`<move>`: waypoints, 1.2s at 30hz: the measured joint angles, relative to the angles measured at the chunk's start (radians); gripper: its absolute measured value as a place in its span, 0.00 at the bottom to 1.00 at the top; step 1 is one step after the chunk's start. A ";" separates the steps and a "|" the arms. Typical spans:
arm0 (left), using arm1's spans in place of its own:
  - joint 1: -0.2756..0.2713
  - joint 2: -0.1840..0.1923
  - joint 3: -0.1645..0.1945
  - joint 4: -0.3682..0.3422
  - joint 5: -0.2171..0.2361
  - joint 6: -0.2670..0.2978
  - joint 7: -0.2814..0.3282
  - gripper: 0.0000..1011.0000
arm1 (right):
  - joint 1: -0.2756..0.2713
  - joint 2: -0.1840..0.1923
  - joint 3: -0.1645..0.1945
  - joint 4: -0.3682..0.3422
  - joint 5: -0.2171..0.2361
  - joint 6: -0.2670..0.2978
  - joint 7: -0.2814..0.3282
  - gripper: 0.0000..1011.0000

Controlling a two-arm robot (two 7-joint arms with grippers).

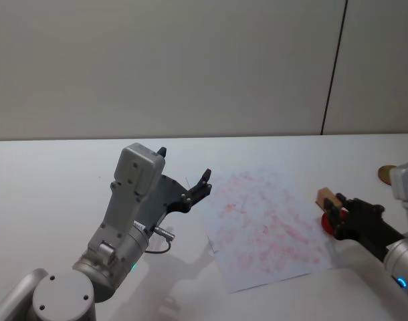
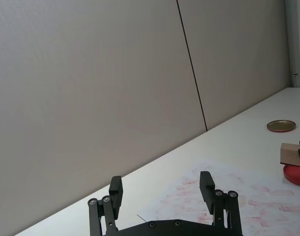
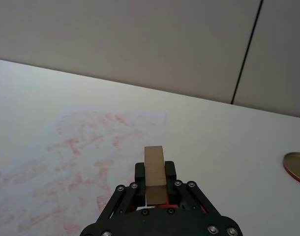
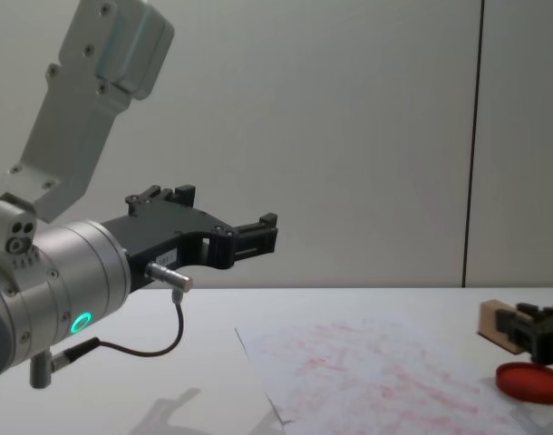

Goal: Use the one hand to pick up the stamp and affix it onto the A4 paper.

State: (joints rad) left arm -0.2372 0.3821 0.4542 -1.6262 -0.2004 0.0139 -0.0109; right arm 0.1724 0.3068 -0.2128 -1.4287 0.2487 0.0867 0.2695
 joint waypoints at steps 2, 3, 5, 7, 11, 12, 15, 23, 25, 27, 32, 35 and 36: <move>0.000 0.000 0.000 0.000 0.000 0.000 0.000 0.98 | -0.003 -0.002 -0.006 -0.015 0.000 0.005 0.015 0.21; 0.000 0.000 0.000 0.000 0.000 0.000 0.000 0.98 | -0.003 -0.002 -0.006 -0.015 0.000 0.005 0.015 0.21; 0.000 0.000 0.000 0.000 0.000 0.000 0.000 0.98 | -0.006 -0.005 -0.011 -0.025 0.000 0.013 0.027 0.21; 0.000 0.000 0.000 0.000 0.000 0.000 0.000 0.98 | -0.009 -0.007 -0.016 -0.034 0.001 0.022 0.037 0.21; 0.000 0.000 0.000 0.000 0.000 0.000 0.000 0.98 | -0.014 -0.011 -0.024 -0.046 0.005 0.039 0.051 0.21; 0.000 0.000 0.000 0.000 0.000 0.000 0.000 0.98 | -0.017 -0.013 -0.027 -0.050 0.007 0.045 0.056 0.21; 0.000 0.000 0.000 0.000 0.000 0.000 0.000 0.98 | -0.021 -0.015 -0.032 -0.054 0.009 0.054 0.064 0.21; 0.000 0.000 0.000 0.000 0.000 0.000 0.000 0.98 | -0.035 -0.020 -0.048 -0.062 0.010 0.076 0.083 0.21; 0.000 0.000 0.000 0.000 0.000 0.000 0.000 0.98 | -0.037 -0.021 -0.052 -0.062 0.009 0.081 0.086 0.21; 0.000 0.000 0.000 0.000 0.000 0.000 0.000 0.98 | -0.039 -0.022 -0.054 -0.062 0.008 0.084 0.088 0.21; 0.000 0.000 0.000 0.000 0.000 0.000 0.000 0.98 | -0.042 -0.025 -0.062 -0.052 0.003 0.094 0.092 0.21; 0.000 0.000 0.000 0.000 0.000 0.000 0.000 0.98 | -0.042 -0.027 -0.064 -0.046 0.001 0.099 0.093 0.21; 0.000 0.000 0.000 0.000 0.000 0.000 0.000 0.98 | -0.042 -0.028 -0.066 -0.042 0.000 0.101 0.094 0.21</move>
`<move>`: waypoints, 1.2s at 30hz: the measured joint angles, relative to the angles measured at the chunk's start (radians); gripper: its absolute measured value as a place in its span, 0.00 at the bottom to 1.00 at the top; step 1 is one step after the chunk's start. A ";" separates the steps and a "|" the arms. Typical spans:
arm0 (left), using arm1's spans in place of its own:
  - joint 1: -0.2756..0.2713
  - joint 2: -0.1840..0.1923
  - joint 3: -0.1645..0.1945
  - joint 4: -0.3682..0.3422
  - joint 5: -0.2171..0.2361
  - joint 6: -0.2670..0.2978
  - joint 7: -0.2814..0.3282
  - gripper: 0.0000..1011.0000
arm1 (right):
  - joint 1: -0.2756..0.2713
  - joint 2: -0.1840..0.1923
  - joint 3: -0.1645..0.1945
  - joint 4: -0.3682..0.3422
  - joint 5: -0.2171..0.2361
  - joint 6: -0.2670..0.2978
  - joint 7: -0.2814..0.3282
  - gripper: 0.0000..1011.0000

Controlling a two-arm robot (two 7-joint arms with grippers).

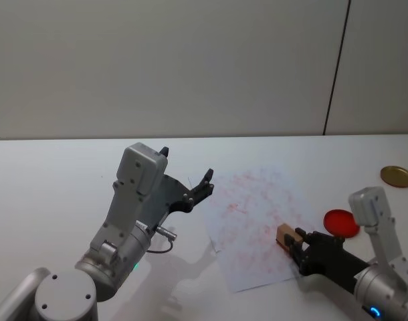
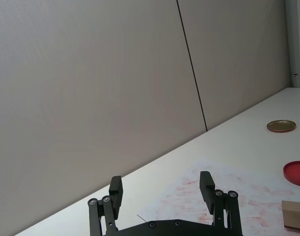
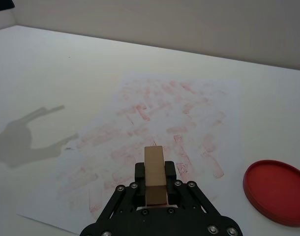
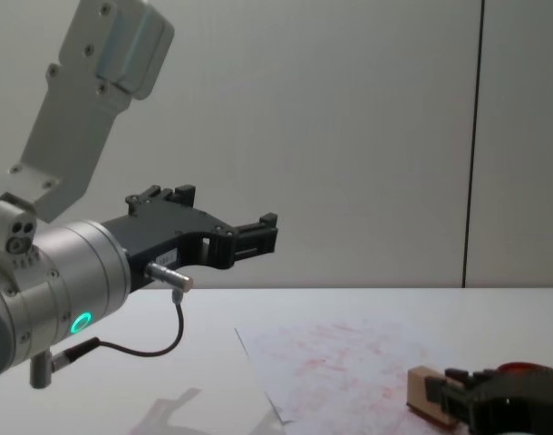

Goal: Use the one hand to pick up the stamp and affix it onto the A4 paper.

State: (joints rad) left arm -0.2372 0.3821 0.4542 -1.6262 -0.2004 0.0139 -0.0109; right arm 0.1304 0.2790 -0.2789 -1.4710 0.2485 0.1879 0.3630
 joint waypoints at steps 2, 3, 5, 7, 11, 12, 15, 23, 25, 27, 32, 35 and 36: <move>0.000 0.000 0.000 0.000 0.000 0.000 0.000 0.98 | 0.000 -0.001 -0.001 0.003 -0.001 0.003 0.000 0.21; 0.000 0.000 0.000 0.000 0.000 0.000 0.000 0.98 | 0.000 -0.002 -0.002 0.007 -0.003 0.005 0.001 0.21; 0.000 0.000 0.000 0.000 0.000 0.000 0.000 0.98 | 0.002 -0.002 -0.003 0.010 -0.004 0.007 0.002 0.21; 0.000 0.000 0.000 0.000 0.000 0.000 0.000 0.98 | 0.003 -0.003 -0.004 0.014 -0.005 0.011 0.003 0.21; 0.000 0.000 0.000 0.000 0.000 0.000 0.000 0.98 | 0.006 -0.005 -0.004 0.019 -0.007 0.017 0.005 0.21; 0.000 0.000 0.000 0.000 0.000 0.000 0.000 0.98 | 0.008 -0.005 -0.004 0.020 -0.008 0.019 0.006 0.21; 0.000 0.000 0.000 0.000 0.000 0.000 0.000 0.98 | 0.009 -0.005 -0.005 0.021 -0.009 0.023 0.007 0.21; 0.000 0.000 0.000 0.000 0.000 0.000 0.000 0.98 | 0.010 -0.005 -0.005 0.021 -0.006 0.029 0.008 0.21; 0.000 0.000 0.000 0.000 0.000 0.000 0.000 0.98 | 0.010 -0.003 -0.005 0.018 -0.002 0.029 0.008 0.21; 0.000 0.000 0.000 0.000 0.000 0.000 0.000 0.98 | 0.010 -0.002 -0.005 0.015 0.001 0.028 0.006 0.21; 0.000 0.000 0.000 0.000 0.000 0.000 0.000 0.98 | 0.011 0.002 0.004 -0.005 0.018 0.009 -0.005 0.21; 0.000 0.000 0.000 0.000 0.000 0.000 0.000 0.98 | 0.016 0.006 0.013 -0.015 0.026 -0.005 -0.016 0.21; 0.000 0.000 0.000 0.000 0.000 0.000 0.000 0.98 | 0.018 0.007 0.016 -0.016 0.028 -0.009 -0.019 0.21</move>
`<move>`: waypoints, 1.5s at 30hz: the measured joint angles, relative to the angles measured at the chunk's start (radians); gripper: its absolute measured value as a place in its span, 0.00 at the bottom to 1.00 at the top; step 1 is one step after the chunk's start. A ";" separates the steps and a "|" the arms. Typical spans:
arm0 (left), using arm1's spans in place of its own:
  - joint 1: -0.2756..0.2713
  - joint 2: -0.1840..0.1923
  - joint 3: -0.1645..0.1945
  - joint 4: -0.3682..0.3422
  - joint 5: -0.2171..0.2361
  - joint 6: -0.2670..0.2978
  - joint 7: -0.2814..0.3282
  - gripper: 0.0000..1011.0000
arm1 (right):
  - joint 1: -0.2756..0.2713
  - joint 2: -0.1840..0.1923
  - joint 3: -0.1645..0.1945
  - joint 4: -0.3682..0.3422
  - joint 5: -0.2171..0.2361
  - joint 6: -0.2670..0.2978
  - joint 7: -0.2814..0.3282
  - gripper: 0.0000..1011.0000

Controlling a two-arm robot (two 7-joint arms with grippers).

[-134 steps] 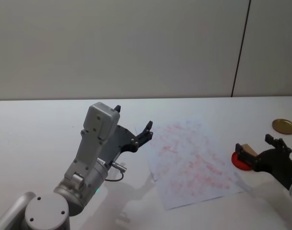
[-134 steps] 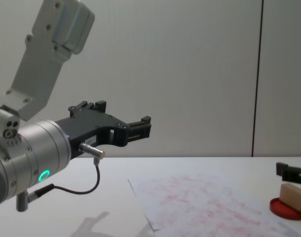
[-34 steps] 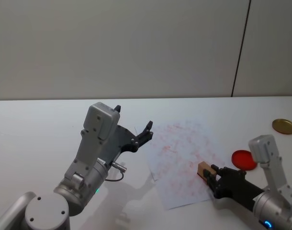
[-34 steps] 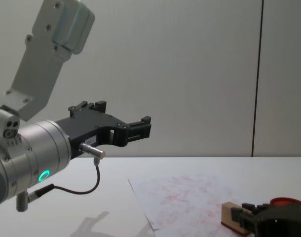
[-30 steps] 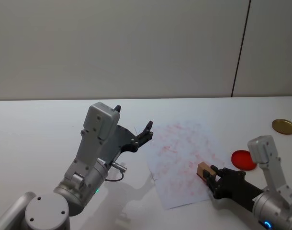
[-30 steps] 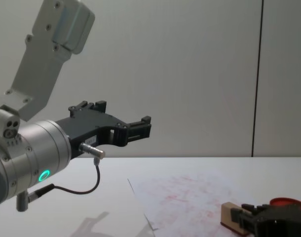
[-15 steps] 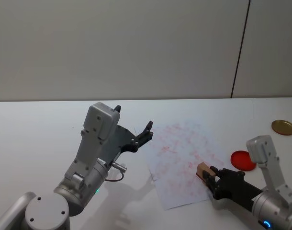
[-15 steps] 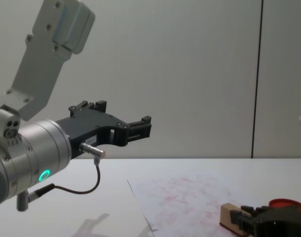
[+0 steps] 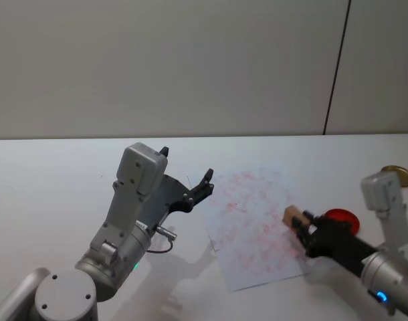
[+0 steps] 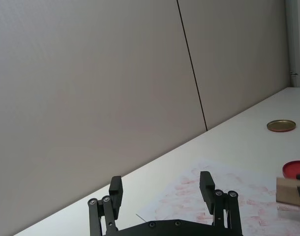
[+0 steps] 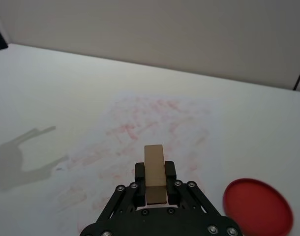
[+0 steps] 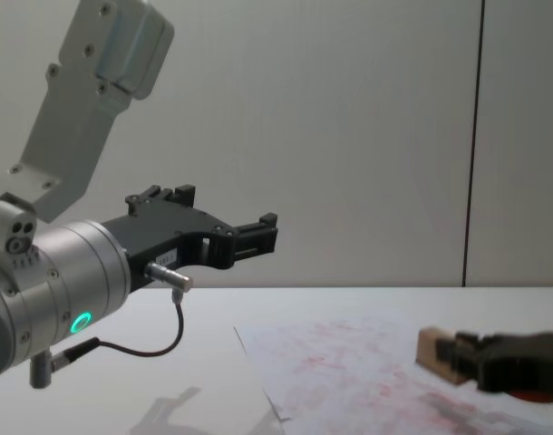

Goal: Use the one hand to pick up the stamp and affix it onto the A4 paper.

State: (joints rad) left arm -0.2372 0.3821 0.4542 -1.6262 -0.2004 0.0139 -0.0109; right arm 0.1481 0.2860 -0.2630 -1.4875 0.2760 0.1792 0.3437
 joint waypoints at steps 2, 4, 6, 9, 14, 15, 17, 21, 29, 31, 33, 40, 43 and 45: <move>0.000 0.000 0.000 0.000 0.000 0.000 0.000 0.98 | 0.006 0.004 0.008 -0.003 0.005 -0.010 -0.010 0.21; 0.000 0.000 0.000 0.000 0.000 0.000 0.000 0.98 | 0.011 0.008 0.017 -0.004 0.008 -0.018 -0.022 0.21; 0.000 0.000 0.000 0.000 0.000 0.000 0.000 0.98 | 0.015 0.012 0.022 -0.004 0.009 -0.021 -0.027 0.21; 0.000 0.000 0.000 0.000 0.000 0.000 0.000 0.98 | 0.023 0.019 0.033 0.001 0.009 -0.028 -0.039 0.21; 0.000 0.000 0.000 0.000 0.000 0.000 0.000 0.98 | 0.036 0.028 0.049 0.022 0.001 -0.036 -0.054 0.21; 0.000 0.000 0.000 0.000 0.000 0.000 0.000 0.98 | 0.036 0.028 0.049 0.022 0.001 -0.036 -0.054 0.21; 0.000 0.000 0.000 0.000 0.000 0.000 0.000 0.98 | 0.041 0.032 0.054 0.035 -0.004 -0.038 -0.058 0.21; 0.000 0.000 0.000 0.000 0.000 0.000 0.000 0.98 | 0.051 0.036 0.061 0.061 -0.012 -0.040 -0.063 0.21; 0.000 0.000 0.000 0.000 0.000 0.000 0.000 0.98 | 0.066 0.038 0.066 0.110 -0.022 -0.041 -0.058 0.21; 0.000 0.000 0.000 0.000 0.000 0.000 0.000 0.98 | 0.070 0.038 0.066 0.123 -0.024 -0.041 -0.054 0.21; 0.000 0.000 0.000 0.000 0.000 0.000 0.000 0.98 | 0.072 0.037 0.066 0.131 -0.026 -0.041 -0.052 0.21; 0.000 0.000 0.000 0.000 0.000 0.000 0.000 0.98 | 0.082 0.033 0.063 0.165 -0.032 -0.042 -0.047 0.21; 0.000 0.000 0.000 0.000 0.000 0.000 0.000 0.98 | 0.086 0.031 0.062 0.177 -0.033 -0.042 -0.046 0.22; 0.000 0.000 0.000 0.000 0.000 0.000 0.000 0.98 | 0.088 0.030 0.062 0.184 -0.035 -0.042 -0.046 0.26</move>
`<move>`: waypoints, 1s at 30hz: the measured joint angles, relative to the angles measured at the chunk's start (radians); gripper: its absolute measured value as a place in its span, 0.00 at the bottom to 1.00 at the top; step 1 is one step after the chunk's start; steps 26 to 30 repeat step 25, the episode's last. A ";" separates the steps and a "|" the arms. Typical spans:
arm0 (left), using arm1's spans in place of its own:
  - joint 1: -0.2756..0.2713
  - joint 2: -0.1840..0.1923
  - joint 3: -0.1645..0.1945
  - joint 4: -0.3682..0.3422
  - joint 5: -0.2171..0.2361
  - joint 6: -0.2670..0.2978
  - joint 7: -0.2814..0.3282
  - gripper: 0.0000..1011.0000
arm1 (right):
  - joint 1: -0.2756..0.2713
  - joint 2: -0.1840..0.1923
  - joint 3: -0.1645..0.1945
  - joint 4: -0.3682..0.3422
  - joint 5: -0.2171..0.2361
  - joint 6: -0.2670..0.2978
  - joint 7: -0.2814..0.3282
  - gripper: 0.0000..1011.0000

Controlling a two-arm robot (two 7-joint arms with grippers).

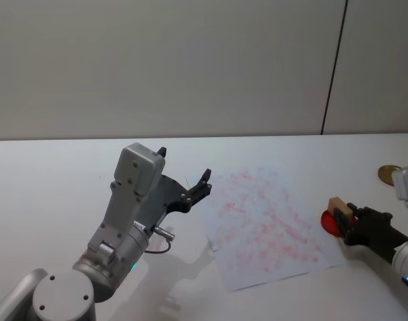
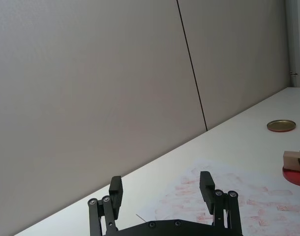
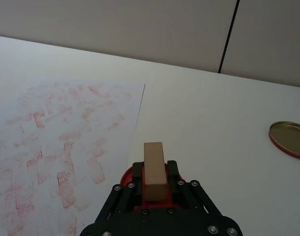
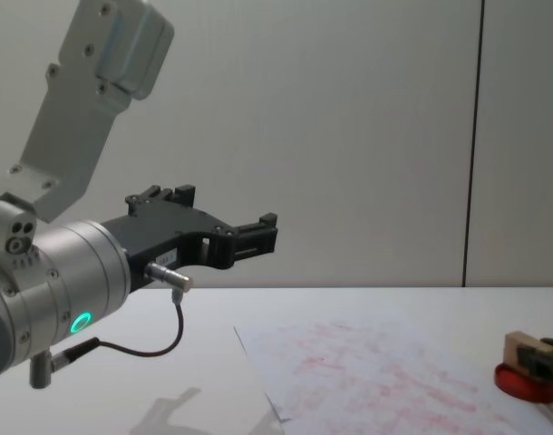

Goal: Use the one hand to pick up the stamp and affix it onto the A4 paper.

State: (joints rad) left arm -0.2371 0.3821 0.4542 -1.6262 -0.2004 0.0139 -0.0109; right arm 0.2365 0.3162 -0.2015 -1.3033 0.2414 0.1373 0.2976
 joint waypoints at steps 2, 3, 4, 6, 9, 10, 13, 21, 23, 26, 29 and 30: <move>0.000 0.000 0.000 0.000 0.000 0.000 0.000 0.98 | 0.001 -0.001 0.000 0.004 -0.001 0.000 0.000 0.30; 0.000 0.000 0.000 0.000 0.000 0.000 0.000 0.98 | 0.002 -0.001 -0.001 0.006 -0.001 0.000 0.000 0.32; 0.000 0.000 0.000 0.000 0.000 0.000 0.000 0.98 | 0.003 -0.002 -0.001 0.009 -0.001 0.000 0.000 0.40; 0.000 0.000 0.000 0.000 0.000 0.000 0.000 0.98 | 0.004 -0.003 -0.001 0.013 -0.001 0.000 -0.001 0.46; 0.000 0.000 0.000 0.000 0.000 0.000 0.000 0.98 | 0.004 -0.003 -0.001 0.014 0.000 -0.002 -0.003 0.52; 0.000 0.000 0.000 0.000 0.000 0.000 0.000 0.98 | 0.004 -0.003 -0.001 0.014 0.003 -0.004 -0.004 0.58; 0.000 0.000 0.000 0.000 0.000 0.000 0.000 0.98 | 0.003 -0.003 0.000 0.011 0.009 -0.011 -0.007 0.68; 0.000 0.000 0.000 0.000 0.000 0.000 0.000 0.98 | -0.013 0.001 0.005 -0.039 0.027 -0.036 -0.022 0.90; 0.000 0.000 0.000 0.000 0.000 0.000 0.000 0.98 | -0.025 0.004 0.007 -0.073 0.034 -0.044 -0.033 0.96; 0.000 0.000 0.000 0.000 0.000 0.000 0.000 0.98 | -0.030 0.005 0.007 -0.089 0.038 -0.048 -0.039 0.99; 0.000 0.000 0.000 0.000 0.000 0.000 0.000 0.98 | -0.030 0.005 0.007 -0.089 0.038 -0.048 -0.039 0.99; 0.000 0.000 0.000 0.000 0.000 0.000 0.000 0.98 | -0.030 0.005 0.007 -0.089 0.038 -0.048 -0.039 0.99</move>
